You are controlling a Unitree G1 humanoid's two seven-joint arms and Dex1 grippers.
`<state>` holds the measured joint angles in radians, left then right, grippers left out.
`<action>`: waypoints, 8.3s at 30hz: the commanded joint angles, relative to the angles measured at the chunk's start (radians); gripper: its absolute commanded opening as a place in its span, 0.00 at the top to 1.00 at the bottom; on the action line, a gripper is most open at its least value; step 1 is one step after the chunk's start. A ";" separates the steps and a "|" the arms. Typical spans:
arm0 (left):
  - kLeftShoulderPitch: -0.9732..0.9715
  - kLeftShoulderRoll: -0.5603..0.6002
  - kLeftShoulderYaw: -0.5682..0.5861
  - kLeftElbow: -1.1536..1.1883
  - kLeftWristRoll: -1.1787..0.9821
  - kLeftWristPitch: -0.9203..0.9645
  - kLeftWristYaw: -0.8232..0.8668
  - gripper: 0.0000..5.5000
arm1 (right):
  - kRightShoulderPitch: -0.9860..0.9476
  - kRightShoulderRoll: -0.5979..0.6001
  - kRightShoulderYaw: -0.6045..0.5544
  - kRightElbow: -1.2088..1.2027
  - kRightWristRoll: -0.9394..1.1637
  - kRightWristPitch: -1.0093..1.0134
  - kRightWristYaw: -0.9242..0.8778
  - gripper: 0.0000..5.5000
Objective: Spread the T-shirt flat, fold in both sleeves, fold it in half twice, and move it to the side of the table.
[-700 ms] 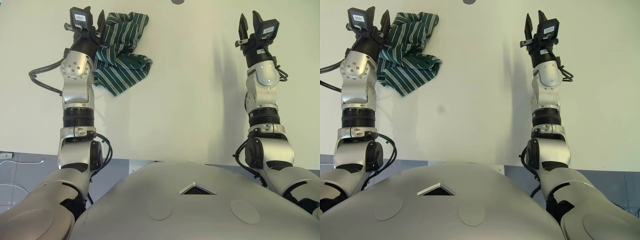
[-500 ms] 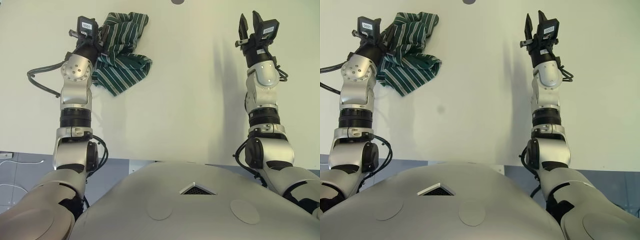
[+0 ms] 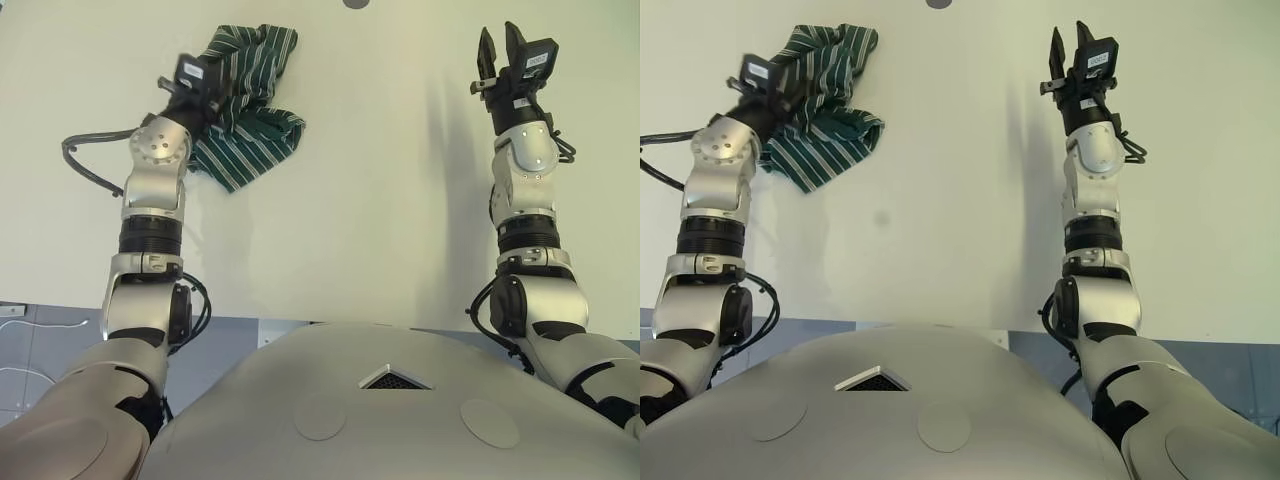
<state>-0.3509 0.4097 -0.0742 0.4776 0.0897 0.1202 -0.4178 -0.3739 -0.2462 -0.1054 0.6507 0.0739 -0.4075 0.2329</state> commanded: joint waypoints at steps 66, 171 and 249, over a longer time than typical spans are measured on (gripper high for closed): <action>0.506 0.420 -0.226 -0.704 0.152 -0.188 -0.376 0.66 | 0.185 -0.357 0.376 -0.548 -0.149 0.476 0.620 0.71; 0.096 0.295 0.303 -0.466 -0.705 0.328 -0.573 1.00 | 0.035 -0.604 -0.002 -0.959 0.584 0.936 0.889 0.99; 0.099 0.211 -0.310 -0.252 0.032 -0.053 -0.351 0.40 | 0.270 -0.558 0.311 -0.584 0.091 0.660 0.789 0.55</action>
<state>-0.3087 0.5910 -0.3673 0.2324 0.0880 0.0357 -0.7456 -0.1126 -0.7816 0.2012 0.0588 0.1960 0.2875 1.0300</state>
